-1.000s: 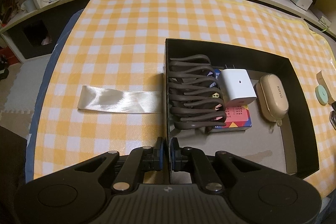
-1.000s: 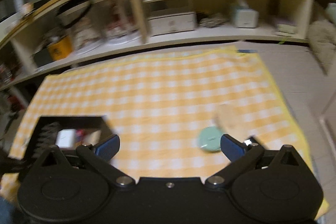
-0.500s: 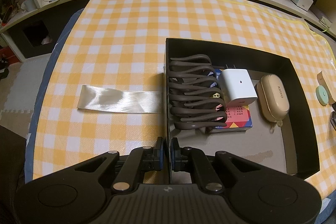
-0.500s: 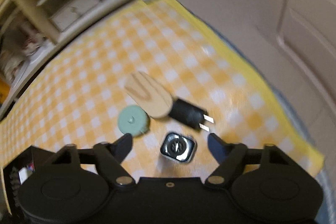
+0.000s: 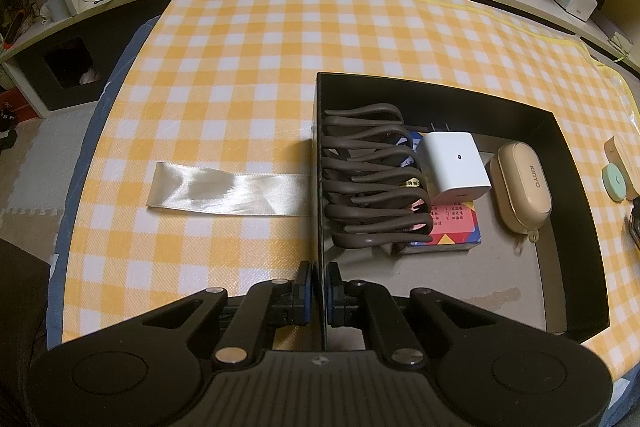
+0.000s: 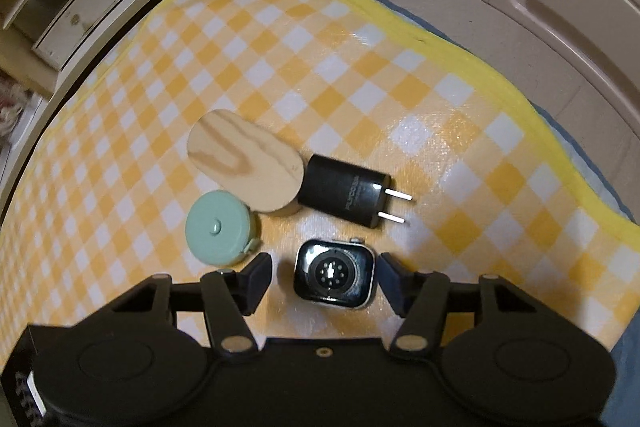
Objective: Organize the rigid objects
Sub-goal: 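Move the right gripper to the smartwatch and grasp it, then carry the smartwatch into the box corner and release it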
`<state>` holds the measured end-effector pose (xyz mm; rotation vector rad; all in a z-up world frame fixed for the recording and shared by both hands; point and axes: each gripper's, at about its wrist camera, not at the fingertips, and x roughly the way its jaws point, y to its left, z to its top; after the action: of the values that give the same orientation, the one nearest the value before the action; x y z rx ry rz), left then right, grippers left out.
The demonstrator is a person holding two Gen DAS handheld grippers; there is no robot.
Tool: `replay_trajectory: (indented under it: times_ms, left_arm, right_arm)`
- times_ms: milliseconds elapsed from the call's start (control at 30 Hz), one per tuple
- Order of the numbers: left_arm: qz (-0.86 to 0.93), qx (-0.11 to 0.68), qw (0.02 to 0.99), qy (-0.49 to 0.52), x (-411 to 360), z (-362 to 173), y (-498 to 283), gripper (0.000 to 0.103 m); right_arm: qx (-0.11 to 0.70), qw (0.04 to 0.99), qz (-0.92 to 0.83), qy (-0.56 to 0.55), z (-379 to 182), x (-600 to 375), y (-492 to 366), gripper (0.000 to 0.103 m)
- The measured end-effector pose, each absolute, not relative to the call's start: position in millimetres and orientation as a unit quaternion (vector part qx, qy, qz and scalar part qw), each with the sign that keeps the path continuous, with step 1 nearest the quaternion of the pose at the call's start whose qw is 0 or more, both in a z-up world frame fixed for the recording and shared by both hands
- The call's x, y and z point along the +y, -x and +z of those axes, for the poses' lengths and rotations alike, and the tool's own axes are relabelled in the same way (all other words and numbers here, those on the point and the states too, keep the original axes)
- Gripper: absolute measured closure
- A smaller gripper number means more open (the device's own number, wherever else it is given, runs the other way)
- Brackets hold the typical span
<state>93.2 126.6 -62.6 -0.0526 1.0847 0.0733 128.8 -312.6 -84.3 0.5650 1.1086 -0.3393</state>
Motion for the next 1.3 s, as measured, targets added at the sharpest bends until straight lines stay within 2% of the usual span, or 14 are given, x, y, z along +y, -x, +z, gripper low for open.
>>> replay_trajectory:
  times_ms: [133,433,767,1100,1300]
  left_arm:
    - [0.035,0.516,0.856,0.026,127,-62,-94,0.096]
    - [0.035,0.516,0.855,0.027,126,-63,-94,0.096]
    - [0.035,0.516,0.855,0.026,127,-63,-94,0.096]
    - [0.035,0.517,0.855,0.027,127,-63,-94,0.096]
    - [0.035,0.517,0.855,0.028,127,-63,-95,0.096]
  right_arm:
    - [0.528,0.804,-0.161,-0.222,-85,-304,-131,0.054]
    - [0.536,0.819,-0.112,-0.169,-74,-280,-126,0.056]
    - [0.486,0.864,0.067,-0.117,-20,-207,-99,0.056]
    - [0.479,0.854,0.183,-0.084,0,-148,-72,0.056]
    - [0.447,0.849,0.279,0.046,5,-102,-61,0.056]
